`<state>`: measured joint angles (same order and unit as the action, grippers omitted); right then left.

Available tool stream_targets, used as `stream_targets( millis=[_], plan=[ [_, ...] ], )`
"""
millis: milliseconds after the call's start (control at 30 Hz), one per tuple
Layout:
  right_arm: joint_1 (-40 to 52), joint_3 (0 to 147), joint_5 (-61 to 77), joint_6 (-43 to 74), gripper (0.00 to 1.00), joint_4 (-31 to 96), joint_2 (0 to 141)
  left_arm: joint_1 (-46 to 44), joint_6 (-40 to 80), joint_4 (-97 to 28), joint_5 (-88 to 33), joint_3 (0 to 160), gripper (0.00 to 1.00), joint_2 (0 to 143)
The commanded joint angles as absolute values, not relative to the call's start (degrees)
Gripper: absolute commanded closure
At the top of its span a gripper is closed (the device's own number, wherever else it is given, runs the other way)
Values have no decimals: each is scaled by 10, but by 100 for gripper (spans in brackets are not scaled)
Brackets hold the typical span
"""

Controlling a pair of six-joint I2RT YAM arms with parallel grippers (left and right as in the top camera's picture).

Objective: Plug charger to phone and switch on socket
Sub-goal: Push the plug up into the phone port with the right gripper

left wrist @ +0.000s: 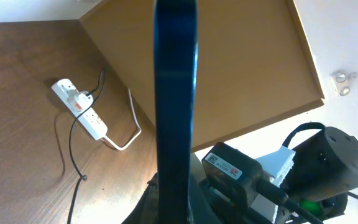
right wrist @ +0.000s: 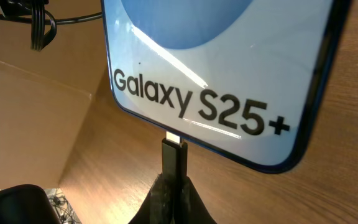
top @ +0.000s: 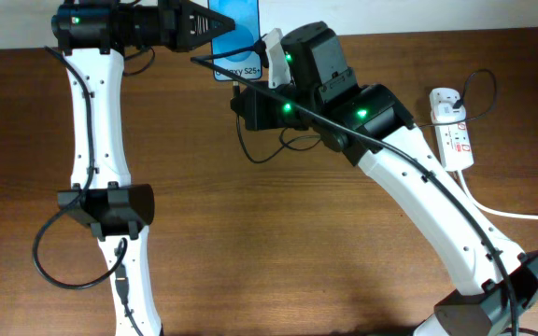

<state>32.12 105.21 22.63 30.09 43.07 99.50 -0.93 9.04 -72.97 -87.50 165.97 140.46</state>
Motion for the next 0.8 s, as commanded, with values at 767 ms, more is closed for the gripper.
stream_targets(
  millis=[767],
  plan=[
    [318,1076,203,289,96,446,997,-6,81,-725,-885,1667,100,1399]
  ],
)
